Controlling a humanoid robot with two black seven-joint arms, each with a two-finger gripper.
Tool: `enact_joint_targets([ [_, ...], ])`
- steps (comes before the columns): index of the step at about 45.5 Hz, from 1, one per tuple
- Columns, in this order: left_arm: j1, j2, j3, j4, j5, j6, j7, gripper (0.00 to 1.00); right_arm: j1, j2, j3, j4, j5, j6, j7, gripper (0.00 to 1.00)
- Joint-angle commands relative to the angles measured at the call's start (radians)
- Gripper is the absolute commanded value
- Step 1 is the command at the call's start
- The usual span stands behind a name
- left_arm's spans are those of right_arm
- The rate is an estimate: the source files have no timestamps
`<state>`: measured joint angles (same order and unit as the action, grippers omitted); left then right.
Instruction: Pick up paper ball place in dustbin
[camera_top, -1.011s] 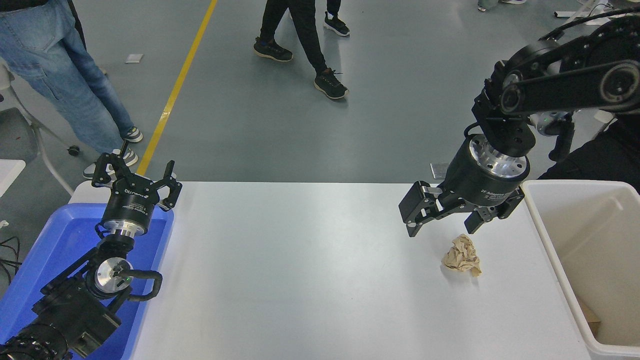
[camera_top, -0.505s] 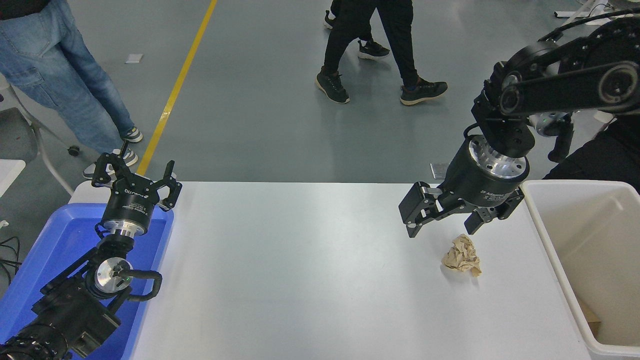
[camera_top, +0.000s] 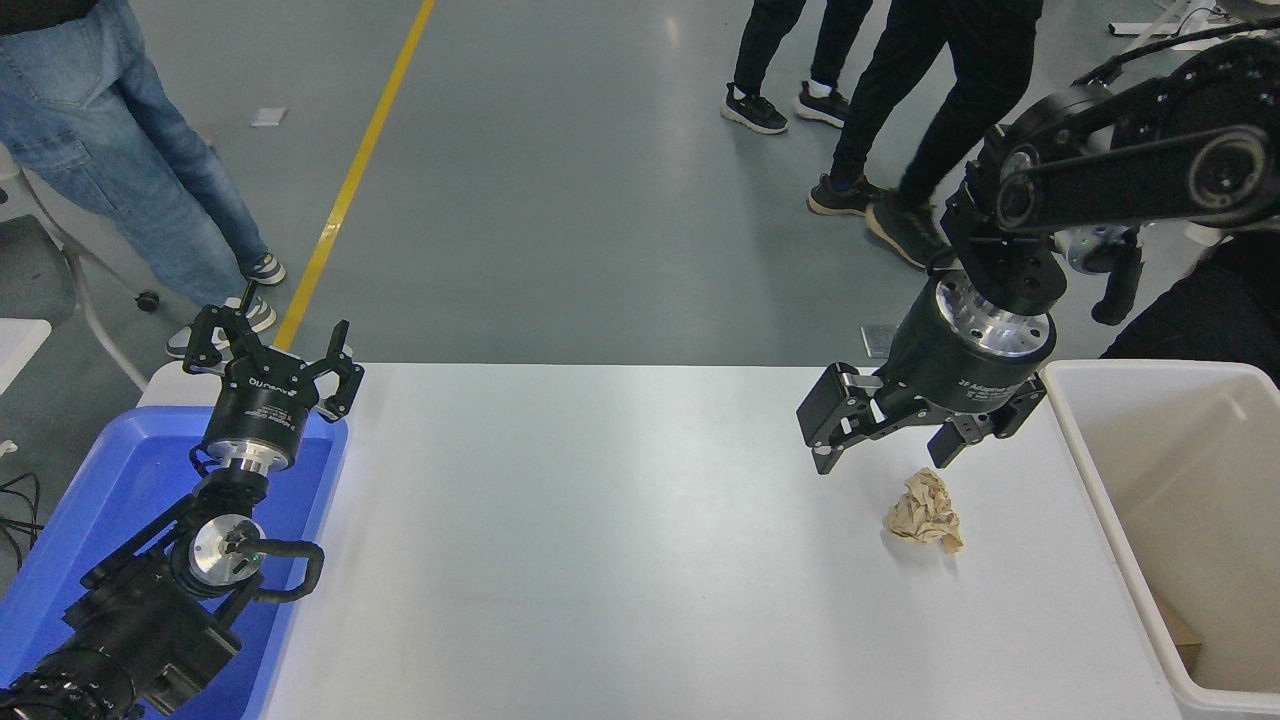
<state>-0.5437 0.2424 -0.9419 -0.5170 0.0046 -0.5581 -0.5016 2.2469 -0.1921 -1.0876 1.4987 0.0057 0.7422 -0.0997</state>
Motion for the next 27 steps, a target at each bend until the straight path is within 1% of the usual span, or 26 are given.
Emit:
enact_joint_targets([
  [1, 0.001, 0.000, 0.000, 0.000, 0.000, 0.000, 0.000, 0.98, -0.003, 0.006, 0.000, -0.003, 0.000, 0.000, 0.000, 1.00],
  [19, -0.001, 0.000, 0.000, 0.000, 0.000, 0.000, 0.000, 0.98, -0.006, -0.015, -0.014, -0.006, -0.001, 0.000, 0.000, 1.00],
  [27, -0.001, 0.000, 0.000, 0.000, 0.000, 0.000, 0.000, 0.98, -0.026, -0.017, -0.018, -0.051, 0.005, -0.004, 0.000, 1.00],
])
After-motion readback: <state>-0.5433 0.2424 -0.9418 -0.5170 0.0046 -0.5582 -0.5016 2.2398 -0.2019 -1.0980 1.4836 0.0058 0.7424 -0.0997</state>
